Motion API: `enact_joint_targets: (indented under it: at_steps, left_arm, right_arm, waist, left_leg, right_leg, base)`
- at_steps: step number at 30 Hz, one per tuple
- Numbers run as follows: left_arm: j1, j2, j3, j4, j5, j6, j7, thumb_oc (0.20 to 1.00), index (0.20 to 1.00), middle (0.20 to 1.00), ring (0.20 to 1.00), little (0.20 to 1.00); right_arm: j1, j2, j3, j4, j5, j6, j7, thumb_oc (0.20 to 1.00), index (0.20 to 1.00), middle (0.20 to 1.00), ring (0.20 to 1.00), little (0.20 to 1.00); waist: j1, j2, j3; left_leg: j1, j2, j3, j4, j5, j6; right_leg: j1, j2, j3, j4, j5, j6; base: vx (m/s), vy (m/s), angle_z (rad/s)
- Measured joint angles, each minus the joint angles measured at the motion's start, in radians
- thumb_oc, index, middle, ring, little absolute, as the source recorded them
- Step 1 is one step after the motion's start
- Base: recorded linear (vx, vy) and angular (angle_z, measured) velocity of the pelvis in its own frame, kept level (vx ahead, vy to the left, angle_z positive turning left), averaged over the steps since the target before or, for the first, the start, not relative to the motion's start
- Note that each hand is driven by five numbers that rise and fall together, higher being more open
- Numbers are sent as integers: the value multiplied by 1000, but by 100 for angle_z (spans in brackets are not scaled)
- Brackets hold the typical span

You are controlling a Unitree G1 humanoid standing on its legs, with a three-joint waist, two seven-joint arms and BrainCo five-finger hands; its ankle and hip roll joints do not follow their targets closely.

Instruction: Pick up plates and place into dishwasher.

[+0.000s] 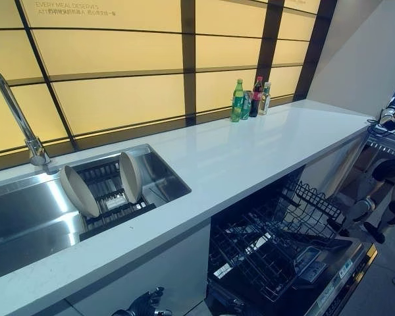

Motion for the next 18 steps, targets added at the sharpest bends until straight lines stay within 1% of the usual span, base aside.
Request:
enact_joint_targets:
  at_steps: [4,12,18]
  left_arm:
    - [0,1,0,0,-6,16,-28,1000,1000,1000,1000,1000]
    - [0,2,3,0,-18,22,-51,1000,1000,1000,1000,1000]
    - [2,2,0,-1,-18,25,-90,1000,1000,1000,1000,1000]
  right_arm:
    - [0,0,-1,-3,47,0,26,1000,1000,1000,1000,1000]
    - [1,0,1,-44,47,0,78,1000,1000,1000,1000,1000]
    - [1,0,2,-53,47,1,83,1000,1000,1000,1000,1000]
  waist:
    - [-1,3,2]
    - [1,10,8]
    - [1,12,9]
  left_leg:
    - [3,0,0,0,0,0]
    - [19,1,-4,0,0,-1]
    - [17,1,-7,0,0,-1]
  right_leg:
    - [5,0,0,-1,1,1]
    - [32,0,-10,-12,0,0]
    - [34,0,-16,-15,1,1]
  base:
    - [0,0,0]
    - [7,-12,3]
    - [1,-3,3]
